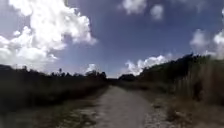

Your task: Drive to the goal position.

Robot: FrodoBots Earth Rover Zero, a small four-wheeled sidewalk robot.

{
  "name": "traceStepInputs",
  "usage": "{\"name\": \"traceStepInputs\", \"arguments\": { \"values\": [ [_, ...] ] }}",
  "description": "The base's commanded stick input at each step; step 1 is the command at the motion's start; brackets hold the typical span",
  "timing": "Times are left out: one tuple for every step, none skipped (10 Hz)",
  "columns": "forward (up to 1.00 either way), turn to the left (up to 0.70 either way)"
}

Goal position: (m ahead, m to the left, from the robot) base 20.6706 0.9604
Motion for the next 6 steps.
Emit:
{"name": "traceStepInputs", "arguments": {
  "values": [
    [0.7,0.0],
    [0.7,0.0],
    [0.7,0.0],
    [0.7,0.0],
    [0.7,0.0],
    [0.7,0.0]
  ]
}}
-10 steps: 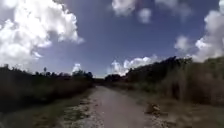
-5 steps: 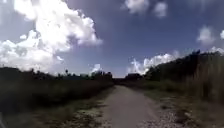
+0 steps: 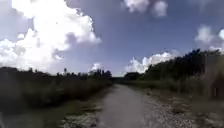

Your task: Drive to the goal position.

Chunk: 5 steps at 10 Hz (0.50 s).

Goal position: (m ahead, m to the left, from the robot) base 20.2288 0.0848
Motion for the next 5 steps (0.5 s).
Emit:
{"name": "traceStepInputs", "arguments": {
  "values": [
    [0.7,0.0],
    [0.7,0.0],
    [0.7,0.0],
    [0.7,0.0],
    [0.7,0.0]
  ]
}}
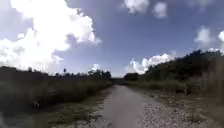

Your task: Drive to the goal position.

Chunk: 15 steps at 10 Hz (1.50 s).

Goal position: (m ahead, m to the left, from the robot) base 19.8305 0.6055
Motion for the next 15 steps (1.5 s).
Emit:
{"name": "traceStepInputs", "arguments": {
  "values": [
    [0.7,0.0],
    [0.7,0.0],
    [0.7,0.0],
    [0.7,0.0],
    [0.7,0.0],
    [0.7,0.0],
    [0.7,0.0],
    [0.7,0.0],
    [0.7,0.0],
    [0.7,0.0],
    [0.7,0.0],
    [0.7,0.0],
    [0.7,0.0],
    [0.7,0.0],
    [0.7,0.0]
  ]
}}
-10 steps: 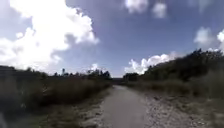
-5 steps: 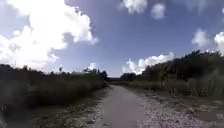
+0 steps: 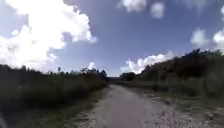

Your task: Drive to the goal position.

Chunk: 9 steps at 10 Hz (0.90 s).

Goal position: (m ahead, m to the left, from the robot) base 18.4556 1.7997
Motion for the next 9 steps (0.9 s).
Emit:
{"name": "traceStepInputs", "arguments": {
  "values": [
    [0.7,0.0],
    [0.7,0.0],
    [0.7,0.0],
    [0.7,0.0],
    [0.7,0.0],
    [0.7,0.0],
    [0.7,0.0],
    [0.7,0.0],
    [0.7,0.0]
  ]
}}
